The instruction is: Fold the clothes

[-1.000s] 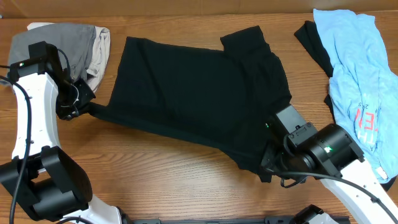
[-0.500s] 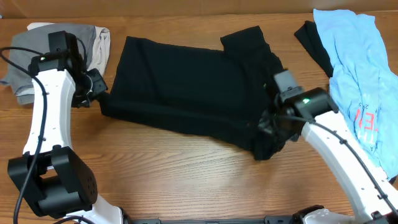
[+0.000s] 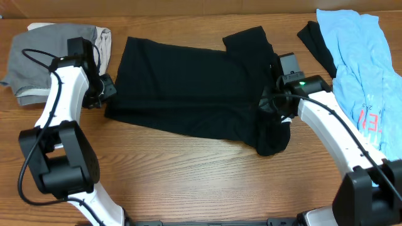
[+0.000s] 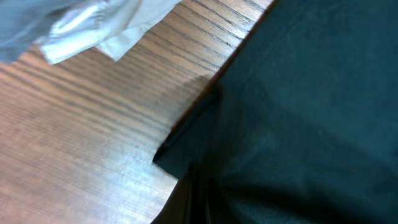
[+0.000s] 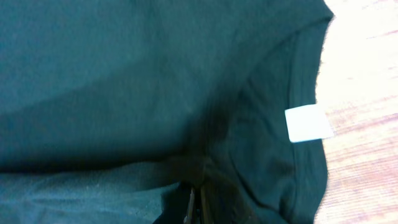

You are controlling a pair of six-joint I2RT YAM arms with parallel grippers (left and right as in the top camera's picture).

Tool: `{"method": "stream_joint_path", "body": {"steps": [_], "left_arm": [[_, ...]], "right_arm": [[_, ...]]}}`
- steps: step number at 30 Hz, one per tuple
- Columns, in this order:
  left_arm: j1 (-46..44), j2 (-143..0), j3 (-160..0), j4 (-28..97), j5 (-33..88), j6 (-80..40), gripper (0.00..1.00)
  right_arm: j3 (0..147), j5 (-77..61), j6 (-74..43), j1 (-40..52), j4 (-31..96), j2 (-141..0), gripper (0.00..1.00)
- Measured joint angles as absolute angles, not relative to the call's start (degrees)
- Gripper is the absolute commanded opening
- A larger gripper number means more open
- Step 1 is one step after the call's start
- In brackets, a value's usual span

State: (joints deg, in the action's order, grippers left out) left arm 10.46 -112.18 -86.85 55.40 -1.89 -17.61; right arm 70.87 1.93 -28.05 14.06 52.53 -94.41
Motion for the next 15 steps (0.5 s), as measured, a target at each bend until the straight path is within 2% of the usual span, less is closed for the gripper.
{"method": "stream_joint_path", "body": {"steps": [15], "left_arm": [[8.3, -118.7, -86.6, 46.9, -2.4, -17.6, 0.04]], "right_arm": [[70.9, 3.1, -26.9, 14.0, 44.8, -103.6, 0.04]]}}
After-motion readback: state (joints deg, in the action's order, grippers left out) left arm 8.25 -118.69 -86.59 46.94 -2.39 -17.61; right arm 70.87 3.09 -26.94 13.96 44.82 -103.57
